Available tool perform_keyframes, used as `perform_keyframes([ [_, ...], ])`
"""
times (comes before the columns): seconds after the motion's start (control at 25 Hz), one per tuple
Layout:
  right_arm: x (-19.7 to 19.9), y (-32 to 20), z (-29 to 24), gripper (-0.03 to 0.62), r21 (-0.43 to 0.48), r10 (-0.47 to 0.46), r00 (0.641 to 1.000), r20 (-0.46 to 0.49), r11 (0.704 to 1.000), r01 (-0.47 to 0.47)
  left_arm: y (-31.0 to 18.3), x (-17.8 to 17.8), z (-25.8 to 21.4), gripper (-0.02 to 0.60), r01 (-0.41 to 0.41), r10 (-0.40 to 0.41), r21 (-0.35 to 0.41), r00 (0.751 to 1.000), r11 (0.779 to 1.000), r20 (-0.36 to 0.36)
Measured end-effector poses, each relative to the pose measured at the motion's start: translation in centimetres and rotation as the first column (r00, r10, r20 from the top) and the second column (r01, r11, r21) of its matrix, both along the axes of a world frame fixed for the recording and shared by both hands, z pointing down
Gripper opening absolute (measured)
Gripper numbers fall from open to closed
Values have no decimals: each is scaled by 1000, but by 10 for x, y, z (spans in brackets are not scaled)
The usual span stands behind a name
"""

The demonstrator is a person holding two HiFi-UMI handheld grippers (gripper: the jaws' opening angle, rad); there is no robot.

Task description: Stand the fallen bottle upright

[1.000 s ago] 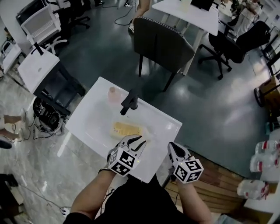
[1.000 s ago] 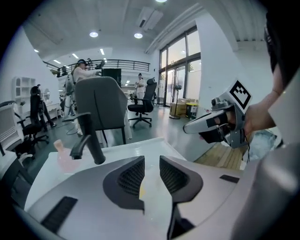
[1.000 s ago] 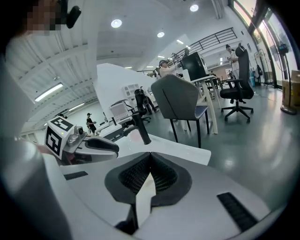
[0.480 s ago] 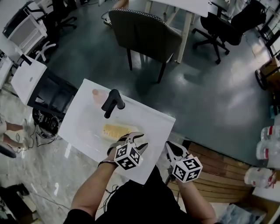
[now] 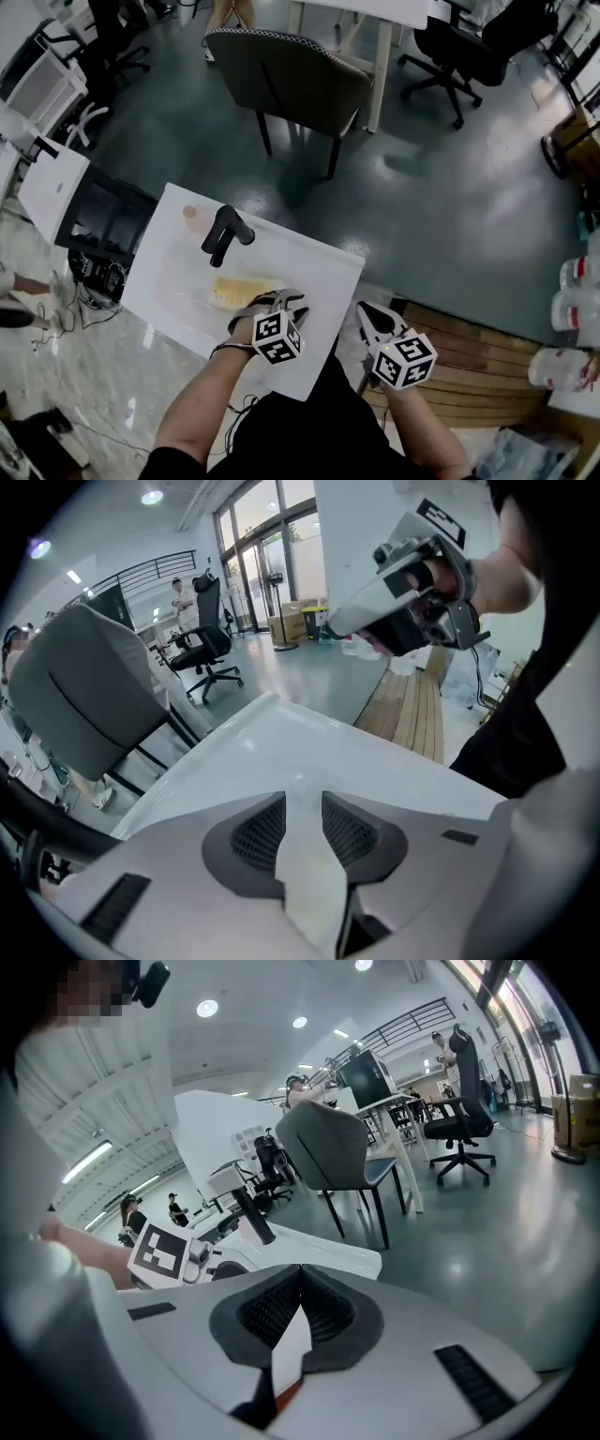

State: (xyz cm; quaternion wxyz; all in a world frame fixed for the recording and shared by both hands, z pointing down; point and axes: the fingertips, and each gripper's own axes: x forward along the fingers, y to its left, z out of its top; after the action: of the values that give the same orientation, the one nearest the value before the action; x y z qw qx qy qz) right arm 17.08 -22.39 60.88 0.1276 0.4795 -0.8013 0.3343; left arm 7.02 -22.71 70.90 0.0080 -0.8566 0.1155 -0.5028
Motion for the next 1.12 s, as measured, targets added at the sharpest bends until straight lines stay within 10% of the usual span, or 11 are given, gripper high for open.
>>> perform_keyframes([
  [0.64, -14, 2, -3, 14, -16, -35, 999, 7, 999, 36, 7, 14, 8, 87, -210, 198, 62, 966, 976, 165],
  [1.12, -33, 9, 19, 21, -54, -124, 992, 5, 991, 124, 6, 14, 6, 81, -100, 100, 0, 993, 995, 54],
])
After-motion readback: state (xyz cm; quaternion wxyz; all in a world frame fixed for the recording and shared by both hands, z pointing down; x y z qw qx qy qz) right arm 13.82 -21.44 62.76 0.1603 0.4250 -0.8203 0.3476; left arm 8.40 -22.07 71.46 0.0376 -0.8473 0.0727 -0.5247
